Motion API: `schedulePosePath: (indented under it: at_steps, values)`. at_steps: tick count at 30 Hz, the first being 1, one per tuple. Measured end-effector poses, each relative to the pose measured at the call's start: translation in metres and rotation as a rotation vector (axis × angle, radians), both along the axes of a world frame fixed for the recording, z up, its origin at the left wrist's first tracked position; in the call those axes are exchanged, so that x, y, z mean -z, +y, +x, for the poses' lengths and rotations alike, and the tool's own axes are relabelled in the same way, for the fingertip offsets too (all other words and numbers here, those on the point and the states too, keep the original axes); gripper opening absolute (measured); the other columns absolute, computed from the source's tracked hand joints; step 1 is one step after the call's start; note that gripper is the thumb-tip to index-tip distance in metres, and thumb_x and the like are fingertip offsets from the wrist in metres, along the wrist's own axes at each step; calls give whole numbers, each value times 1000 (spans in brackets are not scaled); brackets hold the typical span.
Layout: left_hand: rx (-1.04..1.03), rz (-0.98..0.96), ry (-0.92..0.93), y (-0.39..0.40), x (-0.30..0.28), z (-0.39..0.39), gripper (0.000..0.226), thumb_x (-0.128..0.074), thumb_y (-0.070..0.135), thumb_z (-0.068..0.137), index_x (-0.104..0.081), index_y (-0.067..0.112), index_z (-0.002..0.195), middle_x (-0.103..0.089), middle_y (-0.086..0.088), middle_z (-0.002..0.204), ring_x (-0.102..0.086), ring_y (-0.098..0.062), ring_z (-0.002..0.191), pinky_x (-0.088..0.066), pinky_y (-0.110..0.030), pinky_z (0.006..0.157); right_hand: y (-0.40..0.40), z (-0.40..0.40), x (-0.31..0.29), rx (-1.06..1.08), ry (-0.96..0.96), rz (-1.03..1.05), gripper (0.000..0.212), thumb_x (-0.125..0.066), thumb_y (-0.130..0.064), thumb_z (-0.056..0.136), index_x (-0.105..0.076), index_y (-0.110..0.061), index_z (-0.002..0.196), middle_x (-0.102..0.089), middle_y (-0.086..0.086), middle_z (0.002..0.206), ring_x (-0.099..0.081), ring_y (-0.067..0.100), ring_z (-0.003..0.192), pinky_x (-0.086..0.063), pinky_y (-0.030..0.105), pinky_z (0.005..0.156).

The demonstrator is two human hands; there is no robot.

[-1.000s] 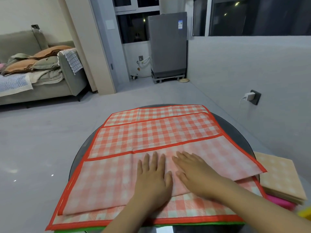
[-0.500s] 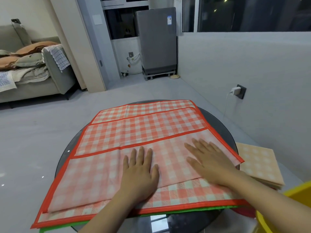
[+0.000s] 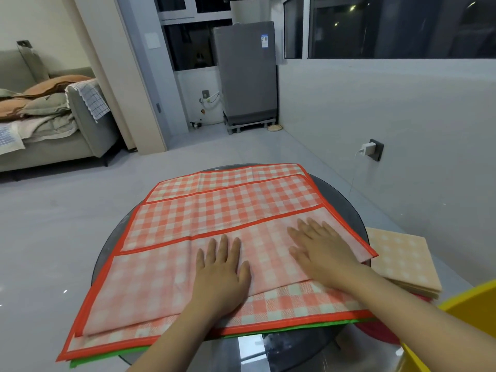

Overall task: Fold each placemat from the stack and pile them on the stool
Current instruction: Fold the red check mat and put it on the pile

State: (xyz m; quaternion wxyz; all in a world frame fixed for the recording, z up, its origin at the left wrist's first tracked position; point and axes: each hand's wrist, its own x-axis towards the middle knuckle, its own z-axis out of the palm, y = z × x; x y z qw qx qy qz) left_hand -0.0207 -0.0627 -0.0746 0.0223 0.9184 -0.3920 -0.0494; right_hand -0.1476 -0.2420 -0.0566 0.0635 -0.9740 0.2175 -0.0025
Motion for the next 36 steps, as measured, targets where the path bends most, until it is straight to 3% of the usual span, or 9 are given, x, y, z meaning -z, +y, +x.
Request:
schedulePosePath:
  at_steps: [7, 13, 24, 36]
  values:
    - [5, -21, 19, -1, -3, -1, 59, -8, 48, 98, 10, 27, 150, 19, -1, 157, 20, -24, 144, 8, -48, 118, 43, 43, 3, -144, 3, 32, 52, -13, -47, 99, -3, -35, 149, 5, -8, 159, 9, 13, 146, 8, 32, 116]
    - [29, -92, 41, 22, -1, 18, 56, -13, 48, 98, 1, 33, 150, 8, 3, 159, 12, -17, 146, 10, -43, 119, 41, 52, 8, -141, 61, 17, 52, -12, -48, 99, 2, -38, 148, 6, -10, 158, 9, 10, 145, 8, 31, 116]
    - [-187, -53, 19, 113, 1, 71, 57, -13, 56, 96, 0, 40, 149, 6, 7, 159, 10, -16, 147, 7, -44, 119, 41, 53, 10, -144, 83, -4, 53, -10, -50, 98, 6, -40, 147, 10, -11, 157, 11, 8, 144, 10, 28, 113]
    - [-207, -66, 13, 116, -2, 68, 57, -15, 51, 98, -6, 33, 151, 1, 2, 160, 6, -19, 147, 6, -47, 117, 44, 53, 10, -150, 37, 8, 52, -15, -47, 99, -4, -36, 149, 0, -8, 159, 3, 12, 146, 4, 33, 117]
